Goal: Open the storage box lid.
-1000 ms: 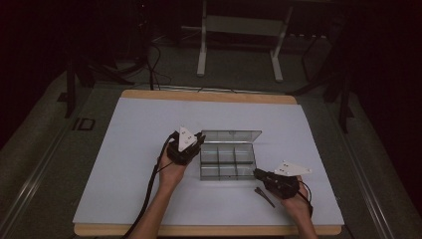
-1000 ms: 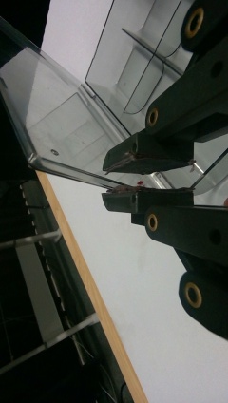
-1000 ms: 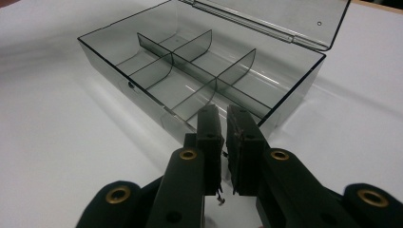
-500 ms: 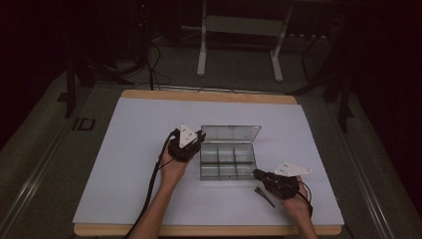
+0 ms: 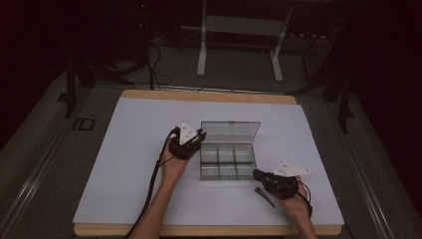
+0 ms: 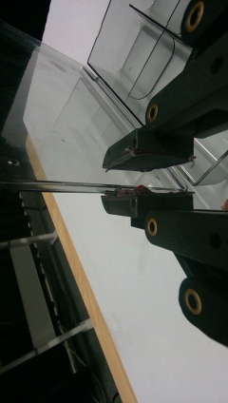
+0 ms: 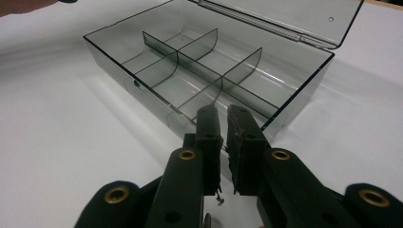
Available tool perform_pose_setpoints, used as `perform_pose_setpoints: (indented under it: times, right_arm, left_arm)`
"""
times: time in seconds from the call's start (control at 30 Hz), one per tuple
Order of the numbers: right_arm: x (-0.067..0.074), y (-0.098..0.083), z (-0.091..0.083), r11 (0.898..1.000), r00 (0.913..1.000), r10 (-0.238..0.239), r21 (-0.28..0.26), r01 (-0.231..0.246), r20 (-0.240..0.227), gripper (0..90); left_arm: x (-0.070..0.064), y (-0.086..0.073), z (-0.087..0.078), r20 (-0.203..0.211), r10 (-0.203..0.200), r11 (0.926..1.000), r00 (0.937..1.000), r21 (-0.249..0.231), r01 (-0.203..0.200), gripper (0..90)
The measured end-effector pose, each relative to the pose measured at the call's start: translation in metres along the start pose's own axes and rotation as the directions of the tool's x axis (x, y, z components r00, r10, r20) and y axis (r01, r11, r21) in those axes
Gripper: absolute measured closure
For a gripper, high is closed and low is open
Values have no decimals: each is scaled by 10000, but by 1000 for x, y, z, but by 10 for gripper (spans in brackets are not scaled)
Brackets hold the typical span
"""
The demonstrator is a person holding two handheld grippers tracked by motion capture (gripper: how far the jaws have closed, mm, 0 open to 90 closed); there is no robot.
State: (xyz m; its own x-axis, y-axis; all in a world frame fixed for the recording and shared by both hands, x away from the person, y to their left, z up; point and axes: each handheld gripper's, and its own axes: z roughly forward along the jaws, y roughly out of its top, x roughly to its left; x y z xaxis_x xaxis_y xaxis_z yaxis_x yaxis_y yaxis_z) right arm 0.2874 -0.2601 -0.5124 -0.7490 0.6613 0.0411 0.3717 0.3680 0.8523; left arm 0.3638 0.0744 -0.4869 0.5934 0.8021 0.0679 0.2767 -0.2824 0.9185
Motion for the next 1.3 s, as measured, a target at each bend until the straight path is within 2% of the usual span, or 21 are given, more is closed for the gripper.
perform_pose_setpoints:
  times: [0.47, 0.93, 1.07, 1.3]
  right_arm:
    - [0, 0, 0, 10000, 10000, 26, 2, -26, -11, 836]
    - [0, 0, 0, 10000, 10000, 37, 2, -37, -23, 837]
    - [0, 0, 0, 10000, 10000, 41, 2, -41, -29, 838]
    - [0, 0, 0, 10000, 10000, 45, 1, -45, -32, 838]
  left_arm:
    - [4, -4, 8, 169, -244, 9997, 9996, 106, 242, 755]
    - [6, -6, 16, 44, -334, 9991, 9994, 249, 333, 743]
    - [9, -7, 20, 53, -543, 9981, 9985, 308, 541, 741]
    - [10, -8, 23, 97, -607, 9973, 9981, 424, 602, 738]
